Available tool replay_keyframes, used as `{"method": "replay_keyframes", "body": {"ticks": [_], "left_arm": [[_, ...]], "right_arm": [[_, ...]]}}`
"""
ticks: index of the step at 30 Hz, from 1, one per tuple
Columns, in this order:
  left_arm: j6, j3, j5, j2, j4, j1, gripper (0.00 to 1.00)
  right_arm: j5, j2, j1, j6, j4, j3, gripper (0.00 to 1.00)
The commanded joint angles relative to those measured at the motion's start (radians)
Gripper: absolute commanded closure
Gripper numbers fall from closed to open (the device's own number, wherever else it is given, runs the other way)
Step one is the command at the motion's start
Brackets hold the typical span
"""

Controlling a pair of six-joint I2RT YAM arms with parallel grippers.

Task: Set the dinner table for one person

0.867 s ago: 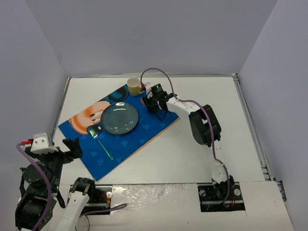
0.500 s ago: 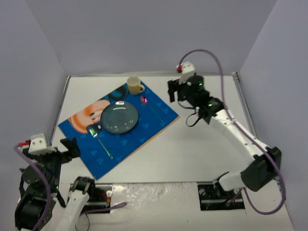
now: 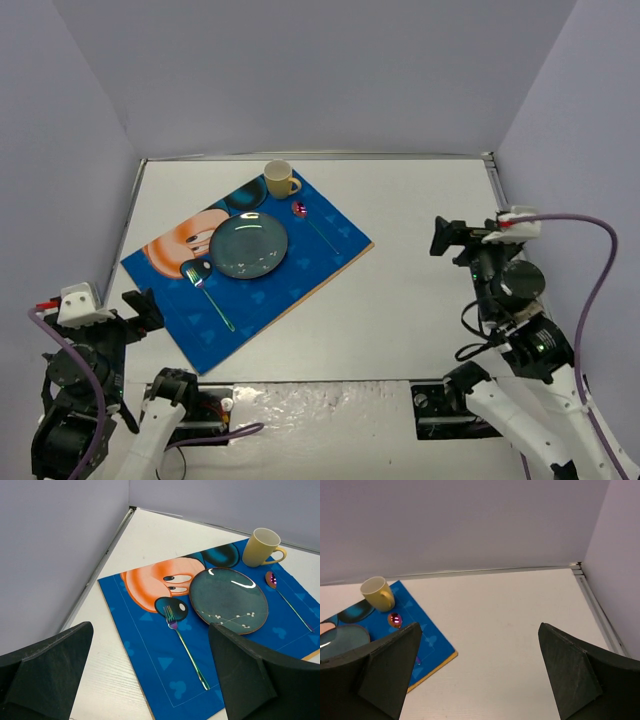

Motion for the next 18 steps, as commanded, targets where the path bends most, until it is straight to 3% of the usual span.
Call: {"method": "replay_keyframes", "body": {"ticks": [1, 18], "left_arm": [[0.019, -0.038, -0.024, 0.006, 0.057, -0.007, 0.03], [-0.041, -0.143, -0.049, -0.057, 0.081, -0.007, 0.03]], "right_arm": [[0.175, -0.127, 0.006, 0.010, 0.047, -0.076, 0.00], [0.204, -0.109, 0.007, 0.116, 0.001, -0.097, 0.00]]}}
